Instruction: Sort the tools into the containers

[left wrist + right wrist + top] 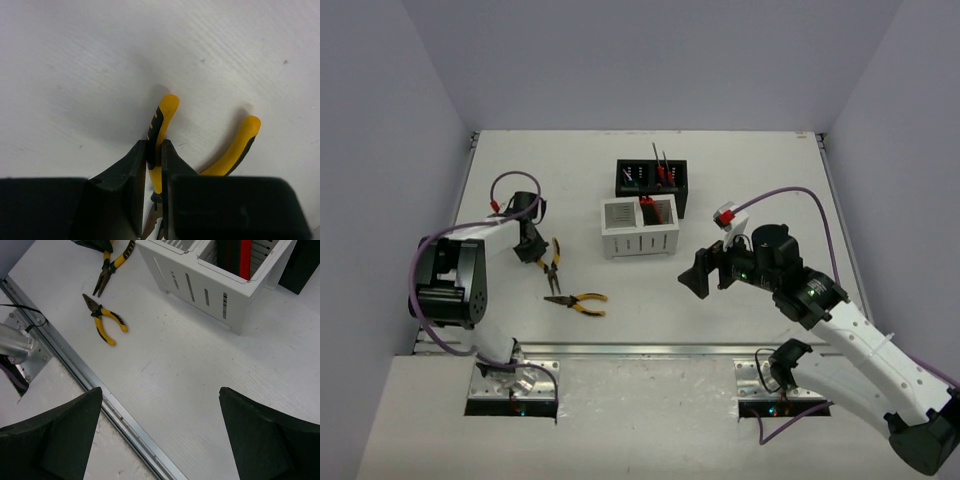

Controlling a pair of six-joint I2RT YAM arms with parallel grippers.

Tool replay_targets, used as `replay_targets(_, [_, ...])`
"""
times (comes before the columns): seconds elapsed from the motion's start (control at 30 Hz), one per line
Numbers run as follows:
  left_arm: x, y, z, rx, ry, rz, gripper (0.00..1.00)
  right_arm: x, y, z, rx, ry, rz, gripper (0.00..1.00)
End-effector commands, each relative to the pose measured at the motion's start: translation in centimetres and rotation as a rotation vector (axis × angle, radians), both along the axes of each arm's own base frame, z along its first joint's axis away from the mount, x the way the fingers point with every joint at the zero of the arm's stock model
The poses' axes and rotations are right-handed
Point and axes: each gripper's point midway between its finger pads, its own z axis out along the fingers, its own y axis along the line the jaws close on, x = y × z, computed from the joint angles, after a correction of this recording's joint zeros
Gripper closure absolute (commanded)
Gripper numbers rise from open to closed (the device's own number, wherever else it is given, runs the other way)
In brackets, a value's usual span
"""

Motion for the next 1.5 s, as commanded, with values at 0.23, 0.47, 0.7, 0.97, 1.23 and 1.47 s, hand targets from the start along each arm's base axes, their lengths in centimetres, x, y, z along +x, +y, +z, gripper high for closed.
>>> replay_targets(0.23, [3.2,1.0,17.7,0.016,-0.695,0.081,1.0,-0.3,0.0,1.6,0.071,-0.061,-0.003,0.02])
replay_targets(0.47, [4.8,-7.1,30.4,-0.159,-1.091,-0.16,1.0,0.4,-1.4,1.8,0.061,-0.074,-0.1,0.03])
replay_targets(0.7, [6.5,-16.5,37.3,-0.288,-1.393,-0.554,1.0,0.3,-3.0,2.4,0.075,-0.086,-0.186,0.02])
replay_targets(0.97, [8.1,-19.5,35.4,-0.306,-1.461,-0.663,1.0,-0.7,-3.8,3.0,0.079,-0.083,-0.198,0.02])
replay_targets(1.23, [8.7,-20.8,32.1,-0.277,-1.44,-0.685,1.0,-1.3,-3.9,3.3,0.084,-0.072,-0.186,0.02])
replay_targets(1.47, [8.9,-20.3,27.9,-0.276,-1.386,-0.61,1.0,-1.8,-3.4,2.7,0.091,-0.051,-0.155,0.02])
